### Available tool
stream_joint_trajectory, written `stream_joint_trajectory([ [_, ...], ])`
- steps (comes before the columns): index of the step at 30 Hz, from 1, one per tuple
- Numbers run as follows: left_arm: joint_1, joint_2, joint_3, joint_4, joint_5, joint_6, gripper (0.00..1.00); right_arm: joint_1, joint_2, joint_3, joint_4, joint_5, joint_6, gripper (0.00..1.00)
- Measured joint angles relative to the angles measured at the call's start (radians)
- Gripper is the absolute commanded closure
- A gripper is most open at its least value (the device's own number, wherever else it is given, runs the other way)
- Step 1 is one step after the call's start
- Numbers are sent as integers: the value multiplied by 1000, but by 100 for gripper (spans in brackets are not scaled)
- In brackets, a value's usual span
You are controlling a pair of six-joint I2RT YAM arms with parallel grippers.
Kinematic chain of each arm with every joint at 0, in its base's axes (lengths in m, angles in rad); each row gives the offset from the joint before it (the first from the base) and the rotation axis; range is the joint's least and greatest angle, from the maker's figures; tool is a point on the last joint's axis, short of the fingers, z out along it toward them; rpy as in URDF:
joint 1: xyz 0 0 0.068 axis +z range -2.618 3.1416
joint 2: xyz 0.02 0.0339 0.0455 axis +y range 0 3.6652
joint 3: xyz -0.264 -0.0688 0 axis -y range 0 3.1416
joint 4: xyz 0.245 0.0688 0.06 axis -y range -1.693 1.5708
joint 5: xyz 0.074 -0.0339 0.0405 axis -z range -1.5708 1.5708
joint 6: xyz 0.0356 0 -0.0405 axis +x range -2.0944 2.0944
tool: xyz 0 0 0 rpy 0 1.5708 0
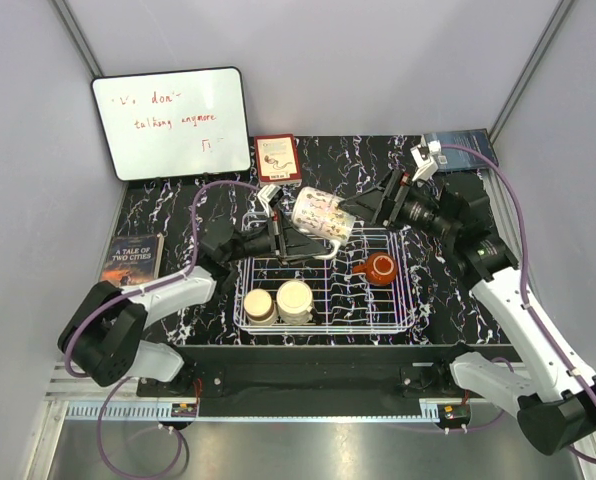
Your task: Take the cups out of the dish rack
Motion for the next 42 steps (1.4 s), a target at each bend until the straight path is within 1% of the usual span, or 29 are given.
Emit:
stream_joint_trajectory([
  [4,-8,21,22,-8,0,3,100,0,27,0,20,-27,14,13],
  [9,-23,62,68,-10,0,10,100,0,53,-4,39,-50,28,23],
  [14,-46,109,130,-28,-1,30,100,0,71,-18,51,-63,41,30],
  [18,-60,141,178,-38,-3,50,100,1,90,-20,51,-72,49,38],
  [21,-62,150,194,-45,-6,63,100,1,97,-20,53,-71,52,51],
  [24,-63,159,205,-68,-22,78,100,2,98,-20,56,-69,59,60],
  [25,-63,162,206,-70,-21,77,100,2,98,-20,58,-68,56,68],
  [26,-63,164,206,-74,-21,72,100,2,99,-20,61,-69,50,73],
  [28,-63,164,208,-77,-24,66,100,2,98,-21,70,-67,42,86],
  [29,-63,164,211,-82,-23,67,100,2,98,-21,70,-64,40,100],
  [32,-63,164,214,-93,-23,75,100,2,97,-23,71,-58,37,100],
  [33,-63,164,216,-100,-23,78,97,2,96,-25,71,-55,35,100],
  [34,-63,164,217,-107,-23,81,91,2,94,-27,71,-50,34,100],
  [35,-63,164,217,-113,-23,85,79,2,92,-30,71,-48,33,100],
  [36,-63,164,219,-125,-22,92,54,2,90,-33,71,-44,31,100],
  [37,-63,164,221,-135,-22,100,37,2,89,-35,69,-40,28,100],
  [38,-64,164,225,-146,-15,120,27,2,87,-37,69,-37,25,100],
  [40,-80,164,233,-198,16,173,15,7,81,-37,68,-13,11,100],
  [42,-98,164,235,-248,39,216,12,7,78,-37,34,22,-17,100],
])
